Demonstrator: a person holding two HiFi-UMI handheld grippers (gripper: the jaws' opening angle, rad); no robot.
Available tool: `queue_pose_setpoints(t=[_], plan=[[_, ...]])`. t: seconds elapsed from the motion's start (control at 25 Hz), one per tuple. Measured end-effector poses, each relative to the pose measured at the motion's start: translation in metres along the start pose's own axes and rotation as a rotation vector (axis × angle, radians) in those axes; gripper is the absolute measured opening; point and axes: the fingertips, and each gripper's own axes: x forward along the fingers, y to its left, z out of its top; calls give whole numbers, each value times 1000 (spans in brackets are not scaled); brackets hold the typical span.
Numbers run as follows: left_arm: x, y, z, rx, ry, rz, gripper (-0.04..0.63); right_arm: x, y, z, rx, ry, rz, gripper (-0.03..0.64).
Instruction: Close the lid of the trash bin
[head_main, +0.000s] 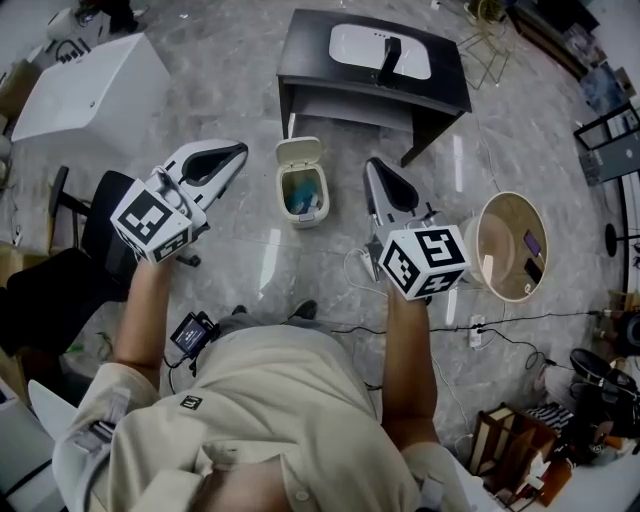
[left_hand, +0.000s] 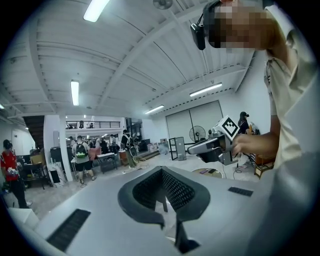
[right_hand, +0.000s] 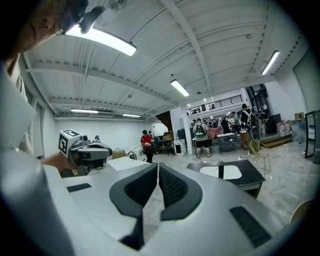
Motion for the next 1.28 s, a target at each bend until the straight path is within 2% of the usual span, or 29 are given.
queue_pose_setpoints(t=[0.12, 0.44, 0.88, 1.28], plan=[[14, -4, 1, 23, -8, -13, 15, -5, -15, -2, 10, 1, -9, 26], [49, 7, -6, 14, -8, -73, 15, -3, -46, -10, 33, 16, -87, 26], [139, 59, 0, 25, -62, -286, 15, 19, -94, 0, 47, 12, -311, 26], [171, 105, 6, 55, -80, -417, 15, 43, -98, 15, 71, -2, -451, 26]])
